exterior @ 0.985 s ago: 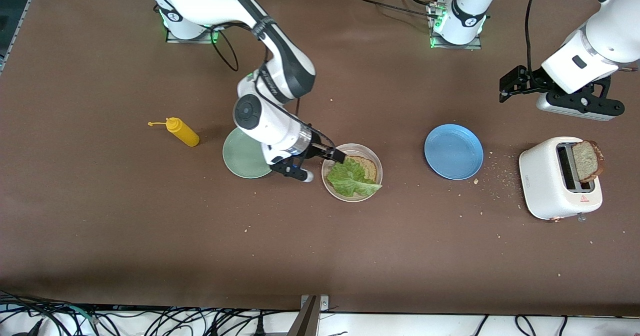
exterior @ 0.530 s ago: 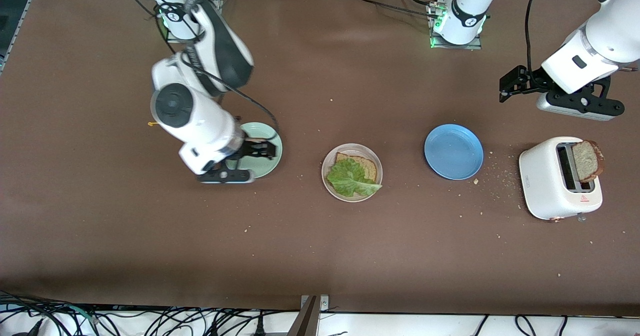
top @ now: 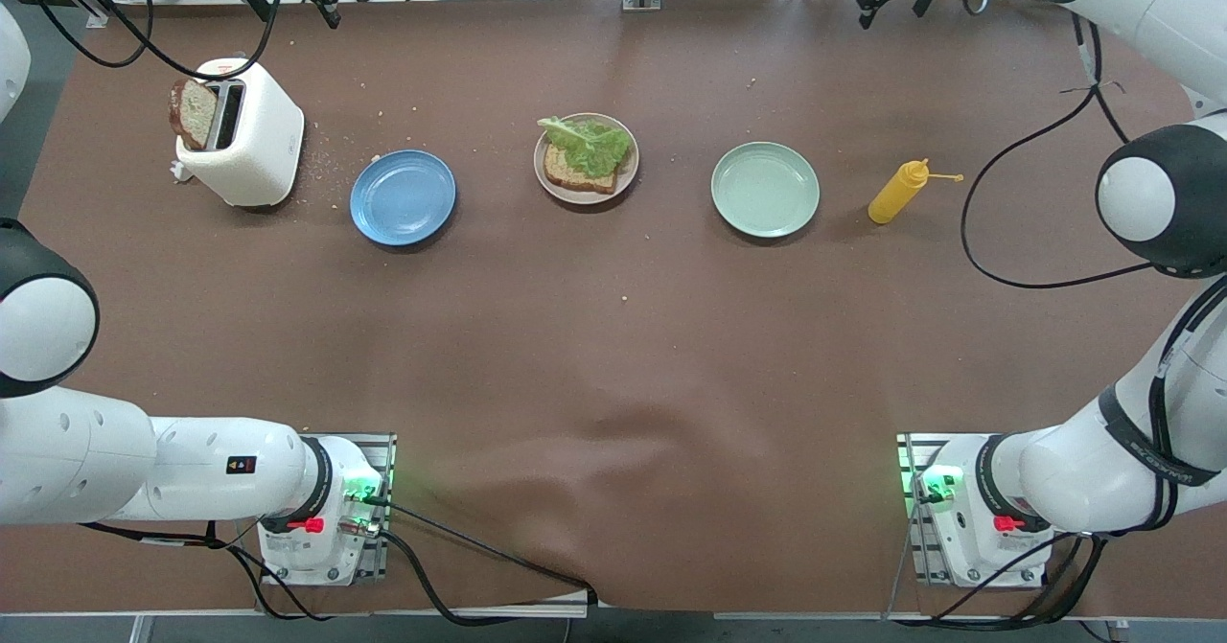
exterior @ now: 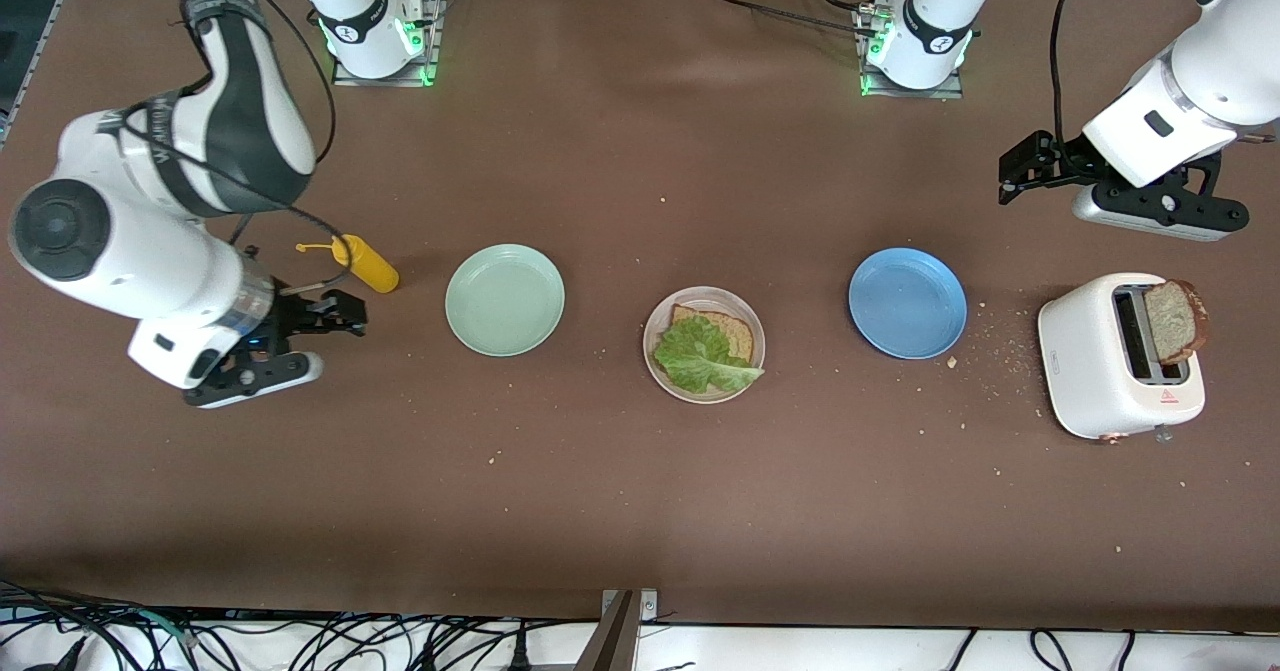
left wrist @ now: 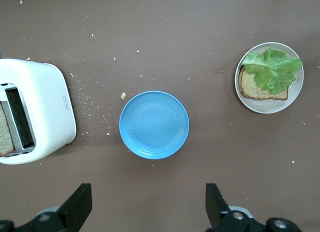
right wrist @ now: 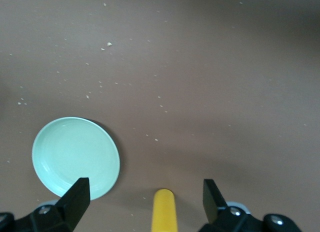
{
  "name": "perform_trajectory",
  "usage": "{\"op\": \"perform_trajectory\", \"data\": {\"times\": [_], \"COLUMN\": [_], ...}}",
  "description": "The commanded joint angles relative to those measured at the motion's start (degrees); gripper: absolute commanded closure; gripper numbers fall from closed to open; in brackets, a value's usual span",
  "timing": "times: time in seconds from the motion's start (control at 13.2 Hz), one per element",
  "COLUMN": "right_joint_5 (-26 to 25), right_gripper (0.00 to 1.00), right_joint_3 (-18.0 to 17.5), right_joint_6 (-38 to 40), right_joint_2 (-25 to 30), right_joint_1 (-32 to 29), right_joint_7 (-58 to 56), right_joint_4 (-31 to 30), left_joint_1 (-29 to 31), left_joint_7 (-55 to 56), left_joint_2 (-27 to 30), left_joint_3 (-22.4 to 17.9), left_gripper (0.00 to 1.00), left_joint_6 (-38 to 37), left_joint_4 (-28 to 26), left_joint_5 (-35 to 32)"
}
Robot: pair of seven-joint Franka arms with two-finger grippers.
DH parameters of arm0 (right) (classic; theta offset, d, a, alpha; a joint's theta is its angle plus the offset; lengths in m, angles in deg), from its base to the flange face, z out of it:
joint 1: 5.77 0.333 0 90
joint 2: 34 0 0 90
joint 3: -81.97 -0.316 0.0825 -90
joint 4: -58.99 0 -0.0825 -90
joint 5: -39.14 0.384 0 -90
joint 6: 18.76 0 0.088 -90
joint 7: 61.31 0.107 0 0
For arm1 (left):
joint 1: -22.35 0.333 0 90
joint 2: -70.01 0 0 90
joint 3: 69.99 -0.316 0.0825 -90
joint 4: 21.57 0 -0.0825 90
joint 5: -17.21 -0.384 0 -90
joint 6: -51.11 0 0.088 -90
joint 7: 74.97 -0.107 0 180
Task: Make sandwich in beige plate with both arms
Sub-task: 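Withdraw the right gripper back beside the mustard bottle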
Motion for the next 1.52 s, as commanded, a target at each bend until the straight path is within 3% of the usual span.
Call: {"op": "perform_trajectory", "data": {"times": [0.0,0.3,1.44], "right_joint_5": [-1.1,-1.1,-1.8], "right_gripper": [0.00,0.00,0.00], "right_joint_3": [-0.1,2.5,2.5], "right_joint_6": [2.3,6.6,6.7], "right_joint_2": [1.9,3.9,3.8], "right_joint_1": [0.7,0.7,0.4], "right_joint_7": [-0.6,-0.7,-0.2], "right_joint_4": [-1.9,-1.7,-0.6], "left_joint_1": [-0.3,-0.3,-0.3], "left_joint_7": [0.1,0.1,0.1], "left_joint_2": [-0.6,-0.6,-0.6], "left_joint_3": [-0.2,-0.2,-0.2], "left_gripper": [0.00,0.00,0.00], "left_joint_6": [-1.2,-1.2,-1.4], "left_joint_4": [1.6,1.6,1.6], "left_joint_5": [0.6,0.6,0.6]}}
